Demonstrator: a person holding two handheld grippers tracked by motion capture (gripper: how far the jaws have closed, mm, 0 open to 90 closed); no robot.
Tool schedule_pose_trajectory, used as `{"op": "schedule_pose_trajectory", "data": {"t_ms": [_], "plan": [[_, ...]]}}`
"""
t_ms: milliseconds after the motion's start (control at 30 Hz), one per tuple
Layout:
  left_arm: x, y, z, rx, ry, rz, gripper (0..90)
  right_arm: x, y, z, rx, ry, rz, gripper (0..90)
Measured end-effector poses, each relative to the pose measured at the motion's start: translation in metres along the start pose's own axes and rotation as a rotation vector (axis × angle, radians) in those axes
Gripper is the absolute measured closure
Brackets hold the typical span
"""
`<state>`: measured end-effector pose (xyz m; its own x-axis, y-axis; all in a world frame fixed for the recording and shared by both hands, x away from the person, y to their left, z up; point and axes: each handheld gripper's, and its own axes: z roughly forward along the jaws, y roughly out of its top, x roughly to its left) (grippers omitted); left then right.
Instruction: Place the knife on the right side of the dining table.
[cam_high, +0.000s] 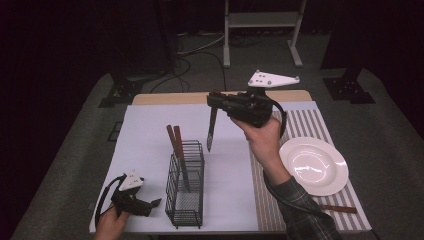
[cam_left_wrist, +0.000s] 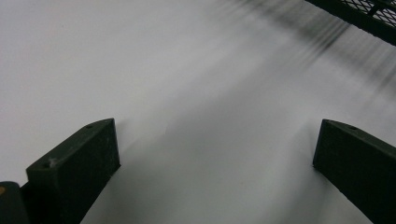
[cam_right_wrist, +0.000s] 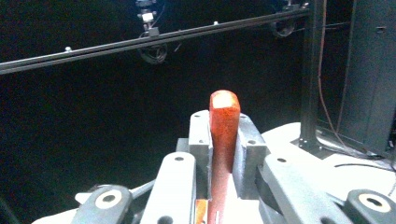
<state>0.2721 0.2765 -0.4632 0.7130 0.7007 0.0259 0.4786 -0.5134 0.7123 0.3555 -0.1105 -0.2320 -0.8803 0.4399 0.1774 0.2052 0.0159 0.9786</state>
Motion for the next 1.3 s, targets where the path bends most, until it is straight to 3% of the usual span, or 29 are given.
{"op": "schedule_pose_trajectory", "data": {"t_ms": [433,900,1300], "plan": [[0.000,0.000,0.000,0.000,0.000,0.000,0.0,-0.018,-0.003,-0.026,-0.001,-0.086,0.000,79.6],[0.000,0.000,0.000,-0.001,-0.001,-0.001,0.0,-0.046,-0.019,-0.051,-0.011,-0.182,0.041,79.6],[0.000,0.000,0.000,-0.001,0.000,0.000,0.0,-0.077,-0.036,-0.072,-0.016,-0.293,0.071,79.6]]}}
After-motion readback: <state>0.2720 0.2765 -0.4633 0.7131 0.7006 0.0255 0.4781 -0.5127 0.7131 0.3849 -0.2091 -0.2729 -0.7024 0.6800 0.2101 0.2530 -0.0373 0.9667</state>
